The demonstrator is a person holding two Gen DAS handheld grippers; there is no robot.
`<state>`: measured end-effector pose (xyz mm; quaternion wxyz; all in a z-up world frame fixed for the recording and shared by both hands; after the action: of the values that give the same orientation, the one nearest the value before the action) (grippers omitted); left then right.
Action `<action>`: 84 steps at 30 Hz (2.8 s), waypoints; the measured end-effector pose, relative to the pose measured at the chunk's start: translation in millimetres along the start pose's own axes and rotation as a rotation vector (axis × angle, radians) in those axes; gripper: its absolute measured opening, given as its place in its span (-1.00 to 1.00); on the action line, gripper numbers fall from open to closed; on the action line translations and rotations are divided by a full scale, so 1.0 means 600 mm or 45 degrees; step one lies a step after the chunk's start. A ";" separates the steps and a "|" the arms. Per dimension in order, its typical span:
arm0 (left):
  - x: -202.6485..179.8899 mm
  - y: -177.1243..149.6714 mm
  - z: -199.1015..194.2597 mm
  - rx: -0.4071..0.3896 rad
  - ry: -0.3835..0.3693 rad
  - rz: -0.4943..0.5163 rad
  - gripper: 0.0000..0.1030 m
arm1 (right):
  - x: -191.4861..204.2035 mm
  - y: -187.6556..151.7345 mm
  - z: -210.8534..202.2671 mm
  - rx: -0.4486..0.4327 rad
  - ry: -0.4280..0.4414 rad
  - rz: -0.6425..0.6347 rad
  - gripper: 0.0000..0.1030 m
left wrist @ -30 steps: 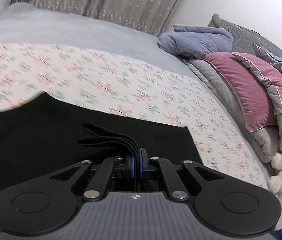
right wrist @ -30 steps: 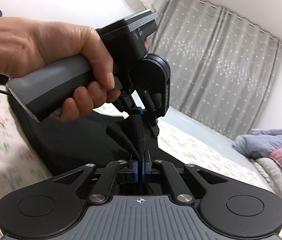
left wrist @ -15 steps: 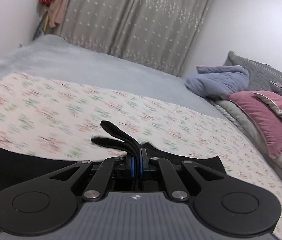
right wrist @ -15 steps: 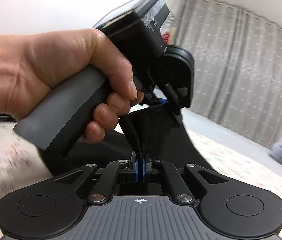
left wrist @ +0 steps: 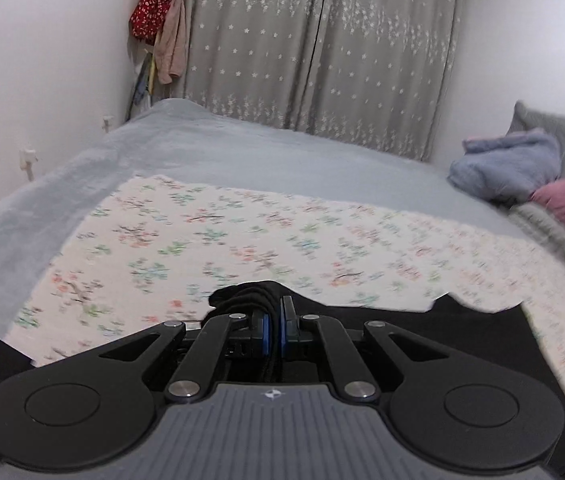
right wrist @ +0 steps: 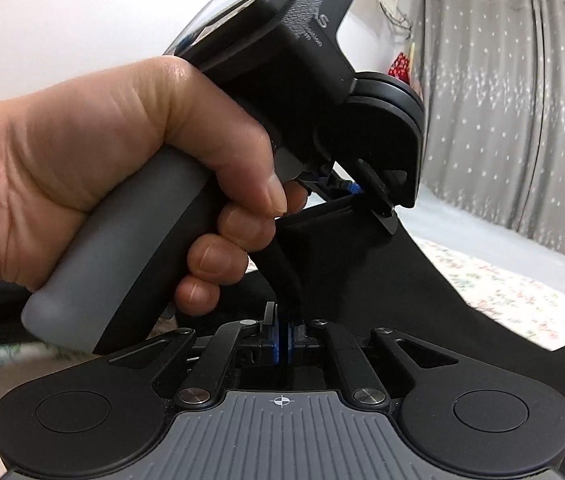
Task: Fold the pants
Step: 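Lay the folded leg over the waistband and open both grippers, then pinch the folded trouser end with the right gripper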
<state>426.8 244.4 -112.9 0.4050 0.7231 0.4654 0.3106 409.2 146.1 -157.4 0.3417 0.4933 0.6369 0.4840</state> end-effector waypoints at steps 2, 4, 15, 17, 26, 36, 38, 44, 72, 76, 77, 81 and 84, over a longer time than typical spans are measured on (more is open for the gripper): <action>0.022 -0.017 0.005 0.040 0.018 -0.019 -0.87 | 0.005 -0.003 0.010 0.032 0.018 0.032 -0.92; 0.042 -0.032 0.009 0.073 0.038 -0.064 -0.86 | 0.010 -0.009 0.018 0.068 0.039 0.039 -0.92; 0.080 -0.058 -0.001 0.131 0.144 -0.093 0.34 | -0.026 -0.019 0.010 0.277 0.123 0.137 -0.81; 0.078 -0.063 0.003 0.162 0.176 -0.066 0.34 | -0.050 -0.020 -0.028 0.301 0.188 0.211 -0.77; 0.076 -0.066 -0.002 0.207 0.313 -0.047 0.34 | -0.316 -0.050 -0.253 0.259 0.068 0.599 -0.69; 0.027 -0.038 0.056 0.156 0.234 -0.136 0.22 | -0.488 -0.145 -0.405 0.370 -0.137 0.945 -0.79; 0.025 -0.037 0.063 0.177 0.296 -0.110 -0.27 | -0.480 -0.134 -0.412 0.370 -0.180 0.873 -0.78; 0.042 -0.046 0.076 0.227 0.418 -0.093 -0.27 | -0.473 -0.154 -0.438 0.343 -0.359 0.655 -0.81; -0.305 0.012 -0.104 0.191 -0.051 -0.088 0.40 | -0.541 -0.169 -0.556 0.259 -0.557 0.569 0.44; -0.406 -0.010 -0.098 0.204 -0.112 0.073 0.51 | -0.494 -0.181 -0.539 0.273 -0.517 0.436 0.44; -0.421 -0.020 -0.087 0.205 -0.107 0.125 0.52 | -0.474 -0.182 -0.530 0.271 -0.509 0.379 0.44; -0.432 -0.083 -0.022 0.354 -0.114 0.183 0.51 | -0.422 -0.185 -0.487 0.268 -0.497 0.284 0.44; -0.416 -0.122 -0.001 0.449 -0.081 0.148 0.51 | -0.443 -0.164 -0.478 0.203 -0.337 0.643 0.40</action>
<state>302.2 31.5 -194.9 0.2677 0.8181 0.4570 0.2242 192.2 -193.4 -176.8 0.2508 0.7201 0.4800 0.4337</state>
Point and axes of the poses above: each gripper's, at about its wrist camera, not at the fingertips, and z roughly the way its jaws point, x to its left, y to its top, the point moved 7 cm from there along z, roughly the way its jaws point, and after that the axes turned 14 degrees about z, right-handed, at the moved point
